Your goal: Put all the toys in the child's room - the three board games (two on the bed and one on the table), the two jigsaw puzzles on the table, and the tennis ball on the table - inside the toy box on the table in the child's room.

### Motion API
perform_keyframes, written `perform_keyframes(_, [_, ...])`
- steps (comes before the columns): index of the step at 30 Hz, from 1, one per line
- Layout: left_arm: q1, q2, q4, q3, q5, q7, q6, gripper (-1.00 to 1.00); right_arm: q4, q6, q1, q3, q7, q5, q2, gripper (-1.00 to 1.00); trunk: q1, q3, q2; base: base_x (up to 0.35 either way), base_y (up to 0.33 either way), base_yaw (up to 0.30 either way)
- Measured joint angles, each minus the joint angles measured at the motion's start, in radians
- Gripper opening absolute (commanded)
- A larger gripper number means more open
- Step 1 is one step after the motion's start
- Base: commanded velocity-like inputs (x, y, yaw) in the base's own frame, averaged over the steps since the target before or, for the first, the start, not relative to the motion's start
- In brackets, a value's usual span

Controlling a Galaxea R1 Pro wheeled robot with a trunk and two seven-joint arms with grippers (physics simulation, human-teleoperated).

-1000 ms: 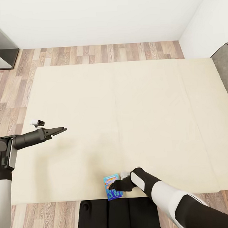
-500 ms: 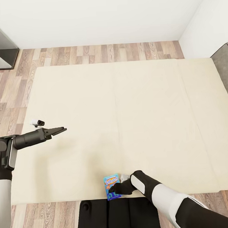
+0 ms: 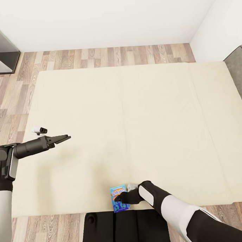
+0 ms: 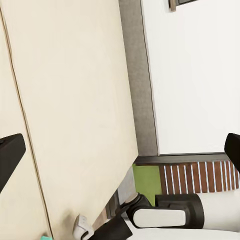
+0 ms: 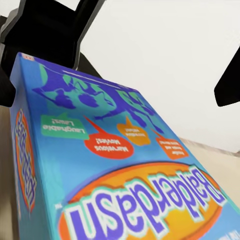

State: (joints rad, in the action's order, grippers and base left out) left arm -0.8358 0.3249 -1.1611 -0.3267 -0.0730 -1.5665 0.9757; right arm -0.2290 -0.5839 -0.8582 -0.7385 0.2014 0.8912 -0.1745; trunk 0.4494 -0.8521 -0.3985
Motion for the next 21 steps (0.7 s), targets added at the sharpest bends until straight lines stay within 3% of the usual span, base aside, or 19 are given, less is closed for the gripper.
perform_keyframes(21, [0.000,0.000,0.000,0.000,0.000,0.000,0.000,1.00,0.003,0.004,0.031,0.000,0.001,-0.005,0.000,1.00,0.000,0.000,0.000,0.000,0.000,0.000])
